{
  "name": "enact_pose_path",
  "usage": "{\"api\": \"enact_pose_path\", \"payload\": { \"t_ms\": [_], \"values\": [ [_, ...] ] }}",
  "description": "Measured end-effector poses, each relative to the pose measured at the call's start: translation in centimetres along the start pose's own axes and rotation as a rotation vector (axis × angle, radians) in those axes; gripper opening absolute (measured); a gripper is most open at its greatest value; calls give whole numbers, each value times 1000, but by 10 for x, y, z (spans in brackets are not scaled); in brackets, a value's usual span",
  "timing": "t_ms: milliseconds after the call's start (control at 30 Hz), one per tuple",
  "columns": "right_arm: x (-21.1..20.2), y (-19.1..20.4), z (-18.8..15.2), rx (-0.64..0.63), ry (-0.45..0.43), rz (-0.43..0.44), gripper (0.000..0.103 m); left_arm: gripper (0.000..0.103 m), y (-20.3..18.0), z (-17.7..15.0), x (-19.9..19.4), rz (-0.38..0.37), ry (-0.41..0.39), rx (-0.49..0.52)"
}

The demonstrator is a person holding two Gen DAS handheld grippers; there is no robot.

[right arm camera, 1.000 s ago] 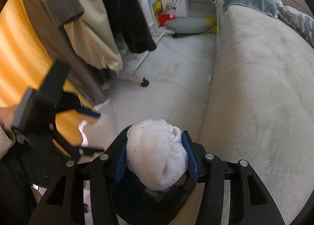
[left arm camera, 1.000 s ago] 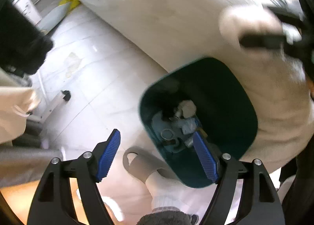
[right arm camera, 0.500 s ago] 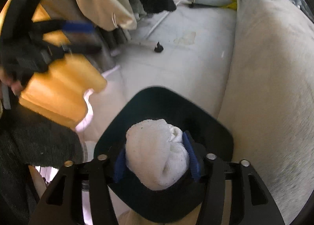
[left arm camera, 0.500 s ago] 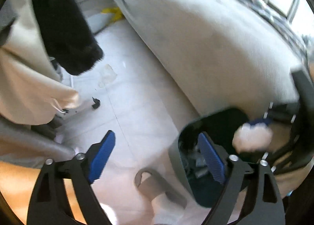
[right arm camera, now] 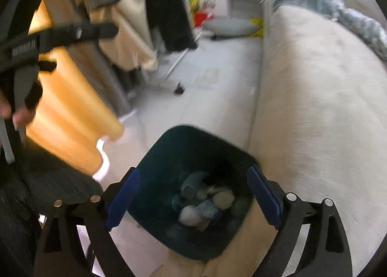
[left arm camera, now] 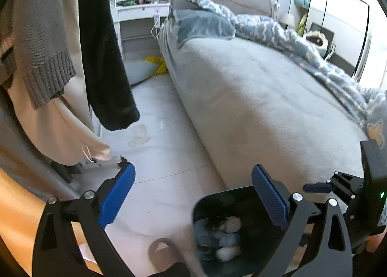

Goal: Collect trash

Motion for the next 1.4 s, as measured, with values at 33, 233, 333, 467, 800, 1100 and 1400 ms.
{"api": "enact_pose_path", "payload": {
  "t_ms": [33,233,333,467,800,1100,1400],
  "values": [
    [-14,-6,-3,20,-24,-29,94,99,-6,-5,-5,3,-2,0],
    [-73,-38,-19,99,-119,-124,97,99,-50,-31,-31,23,-13,72],
    [-114,-48,-27,133,-205,-150,98,100,-70,-39,-40,23,-25,91],
    [-160,-63,-39,169,-277,-217,100,100,-92,-49,-53,36,-57,103],
    [-276,-119,-91,284,-382,-456,100,100,-128,-63,-90,24,-172,110],
    [-303,-122,-138,329,-407,-481,100,100,-145,-76,-103,26,-191,156],
    [-291,-106,-133,249,-387,-428,100,100,-137,-89,-99,30,-148,125]
  ]
}}
Point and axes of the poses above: each gripper's, at about its wrist camera, not at the fingertips, and x roughly the way its jaws point, y to its left, z to its top, the point moved 7 cm from there along x, roughly the way its jaws point, and after that the axes turned 5 degrees about -x, right-handed, at the moved point
